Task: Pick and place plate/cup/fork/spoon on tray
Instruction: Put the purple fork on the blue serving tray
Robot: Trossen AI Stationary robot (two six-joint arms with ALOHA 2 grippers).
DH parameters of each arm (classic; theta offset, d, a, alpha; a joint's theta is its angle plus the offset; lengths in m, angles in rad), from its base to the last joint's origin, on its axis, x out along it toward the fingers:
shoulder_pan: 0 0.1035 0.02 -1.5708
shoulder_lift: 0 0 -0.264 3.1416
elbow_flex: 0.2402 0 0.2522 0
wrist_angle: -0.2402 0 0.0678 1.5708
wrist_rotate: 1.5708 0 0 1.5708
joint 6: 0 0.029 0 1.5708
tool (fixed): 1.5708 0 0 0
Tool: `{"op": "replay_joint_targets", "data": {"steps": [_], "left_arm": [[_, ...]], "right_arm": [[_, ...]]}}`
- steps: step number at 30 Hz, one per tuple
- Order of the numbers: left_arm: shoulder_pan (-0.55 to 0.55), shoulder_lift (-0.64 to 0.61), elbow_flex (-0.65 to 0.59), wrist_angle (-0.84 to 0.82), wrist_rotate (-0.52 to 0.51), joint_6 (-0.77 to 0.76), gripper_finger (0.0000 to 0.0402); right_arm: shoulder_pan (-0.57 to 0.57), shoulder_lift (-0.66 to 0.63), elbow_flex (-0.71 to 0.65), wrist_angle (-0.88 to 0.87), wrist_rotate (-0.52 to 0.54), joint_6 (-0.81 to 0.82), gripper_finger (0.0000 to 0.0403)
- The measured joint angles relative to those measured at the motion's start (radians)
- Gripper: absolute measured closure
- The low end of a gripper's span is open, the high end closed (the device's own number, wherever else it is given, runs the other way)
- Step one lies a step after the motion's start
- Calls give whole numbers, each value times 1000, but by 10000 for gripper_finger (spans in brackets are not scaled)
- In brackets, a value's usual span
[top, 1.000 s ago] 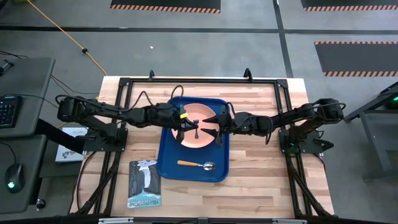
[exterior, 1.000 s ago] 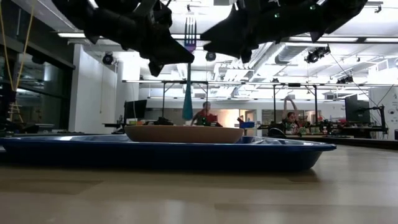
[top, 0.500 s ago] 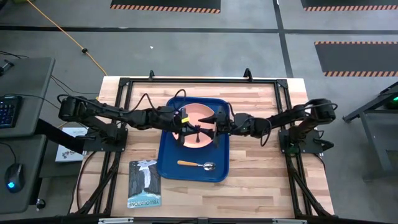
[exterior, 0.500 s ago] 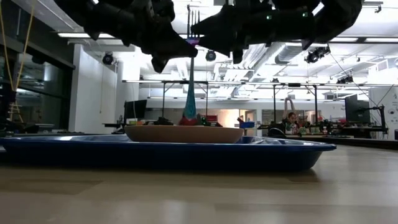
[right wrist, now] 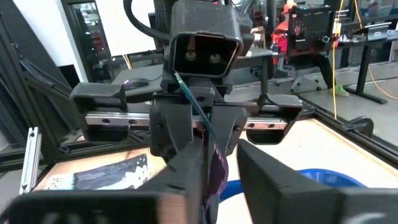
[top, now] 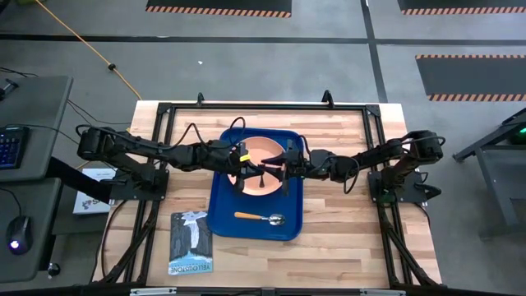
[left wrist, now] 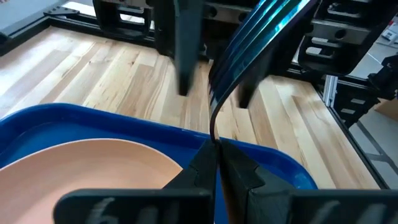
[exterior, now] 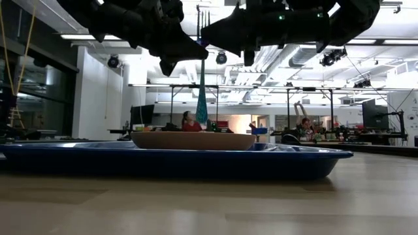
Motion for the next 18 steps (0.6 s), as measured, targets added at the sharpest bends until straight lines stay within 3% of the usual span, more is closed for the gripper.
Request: {"op": "replay_joint_targets", "data": {"steps": [5,18], "left_arm": [[0,0,0,-2,1,-3,402],[-1,0,0,-9,-4,7,379]], "right_arm": [[0,0,0,-1,-5,-14,392],[-1,0,0,-13,-2,-21,401]]}}
